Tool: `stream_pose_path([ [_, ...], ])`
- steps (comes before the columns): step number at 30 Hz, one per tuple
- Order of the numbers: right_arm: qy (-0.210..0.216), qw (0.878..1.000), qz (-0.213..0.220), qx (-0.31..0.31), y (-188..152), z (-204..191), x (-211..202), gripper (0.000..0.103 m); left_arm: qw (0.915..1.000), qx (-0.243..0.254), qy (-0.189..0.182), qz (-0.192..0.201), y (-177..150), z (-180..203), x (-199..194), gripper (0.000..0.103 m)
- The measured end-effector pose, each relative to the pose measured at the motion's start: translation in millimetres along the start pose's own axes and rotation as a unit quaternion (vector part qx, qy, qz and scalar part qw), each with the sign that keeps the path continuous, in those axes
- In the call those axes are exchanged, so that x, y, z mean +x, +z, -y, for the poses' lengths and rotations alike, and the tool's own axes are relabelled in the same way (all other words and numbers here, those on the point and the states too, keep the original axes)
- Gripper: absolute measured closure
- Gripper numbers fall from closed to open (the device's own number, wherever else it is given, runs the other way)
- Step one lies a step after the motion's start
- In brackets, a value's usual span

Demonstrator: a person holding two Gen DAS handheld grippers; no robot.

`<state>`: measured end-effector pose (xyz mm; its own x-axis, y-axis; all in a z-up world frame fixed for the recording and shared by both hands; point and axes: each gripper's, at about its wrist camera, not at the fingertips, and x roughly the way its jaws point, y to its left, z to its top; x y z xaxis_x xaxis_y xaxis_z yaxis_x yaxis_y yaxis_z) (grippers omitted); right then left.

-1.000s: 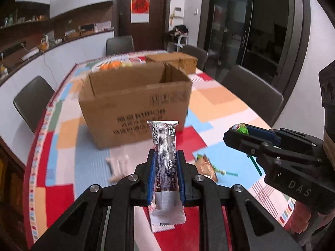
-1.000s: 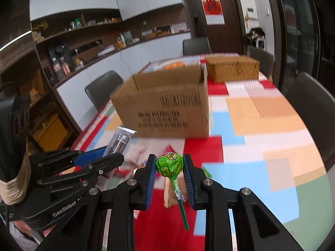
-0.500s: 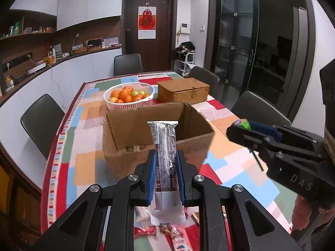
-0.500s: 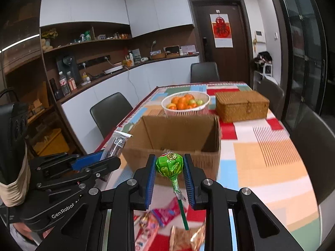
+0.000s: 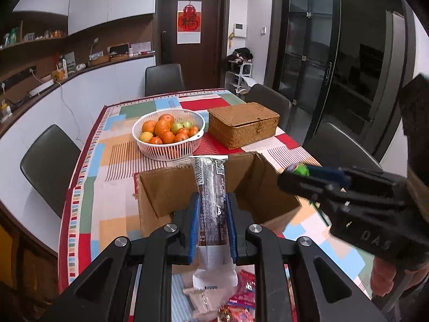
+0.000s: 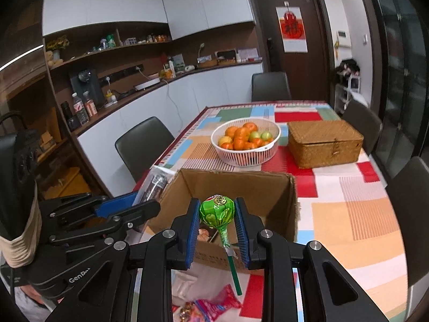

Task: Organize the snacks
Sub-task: 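Carry the bar and lollipop into the cardboard box and release both, then move both grippers back to the snack pile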

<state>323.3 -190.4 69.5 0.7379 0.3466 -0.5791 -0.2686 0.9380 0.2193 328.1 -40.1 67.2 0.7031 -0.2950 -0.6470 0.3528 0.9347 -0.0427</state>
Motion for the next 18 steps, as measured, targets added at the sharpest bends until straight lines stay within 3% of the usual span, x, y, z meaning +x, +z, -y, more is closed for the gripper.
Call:
stream_pose_path([
  [12, -0.029, 0.999, -0.039, 0.001, 16, 15, 60, 0.076, 0.9986, -0.020, 0.028, -0.039, 22, -24, 57, 0.083],
  [13, -0.032, 0.999, -0.040, 0.003, 17, 16, 63, 0.076, 0.9984, -0.020, 0.037, -0.036, 24, -26, 58, 0.078],
  [14, -0.036, 0.999, -0.040, 0.004, 18, 17, 66, 0.076, 0.9979, -0.022, 0.050, -0.034, 25, -28, 59, 0.066],
  [15, -0.042, 0.998, -0.039, 0.003, 18, 18, 67, 0.074, 0.9973, -0.026, 0.061, -0.032, 26, -30, 58, 0.061],
  [16, -0.054, 0.998, -0.038, 0.001, 18, 19, 69, 0.065, 0.9971, -0.031, 0.063, -0.029, 25, -31, 56, 0.057],
  [18, -0.073, 0.997, -0.035, 0.003, 17, 21, 68, 0.052, 0.9972, -0.031, 0.061, -0.029, 21, -32, 50, 0.057],
])
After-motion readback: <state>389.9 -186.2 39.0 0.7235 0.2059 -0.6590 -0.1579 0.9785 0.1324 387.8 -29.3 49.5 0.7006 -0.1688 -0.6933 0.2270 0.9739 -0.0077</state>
